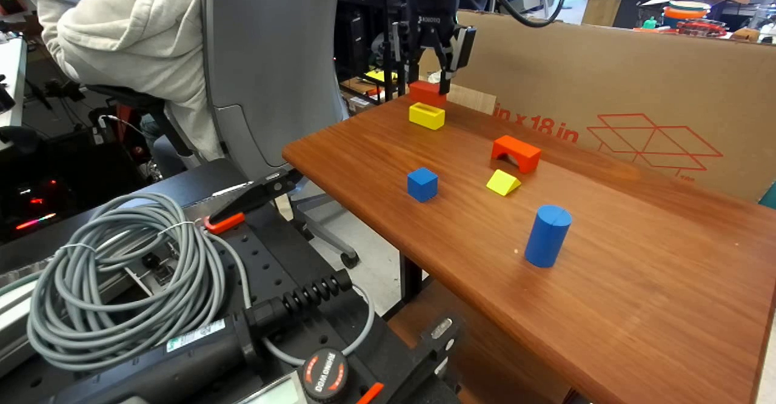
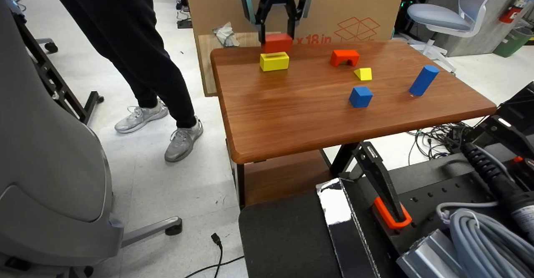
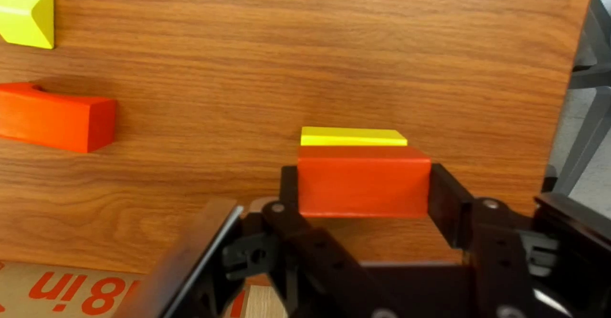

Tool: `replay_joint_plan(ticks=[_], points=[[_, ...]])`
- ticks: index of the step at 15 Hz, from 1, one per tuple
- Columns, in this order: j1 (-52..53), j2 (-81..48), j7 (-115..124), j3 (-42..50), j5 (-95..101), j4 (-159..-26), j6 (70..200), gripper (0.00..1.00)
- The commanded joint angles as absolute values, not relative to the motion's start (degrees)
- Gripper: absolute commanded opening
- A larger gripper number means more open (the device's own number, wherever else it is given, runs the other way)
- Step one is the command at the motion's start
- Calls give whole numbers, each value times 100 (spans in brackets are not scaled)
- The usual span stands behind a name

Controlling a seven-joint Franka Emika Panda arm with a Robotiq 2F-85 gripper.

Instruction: Pick up the orange block on the left and put it on top of the yellow block on the left

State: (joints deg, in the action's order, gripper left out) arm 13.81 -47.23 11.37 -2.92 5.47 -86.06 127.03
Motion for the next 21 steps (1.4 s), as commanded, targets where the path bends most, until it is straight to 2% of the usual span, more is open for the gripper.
replay_joint_plan(ticks=[1, 17, 18, 21], points=[[1472, -4961, 1185, -187, 613, -8215, 12462, 41], [1513, -4995, 1149, -213, 586, -8297, 12446, 41], [1488, -5001, 1145, -231, 544, -8269, 12401, 91], [1437, -4922, 1125, -251, 496, -8321, 12385, 100]])
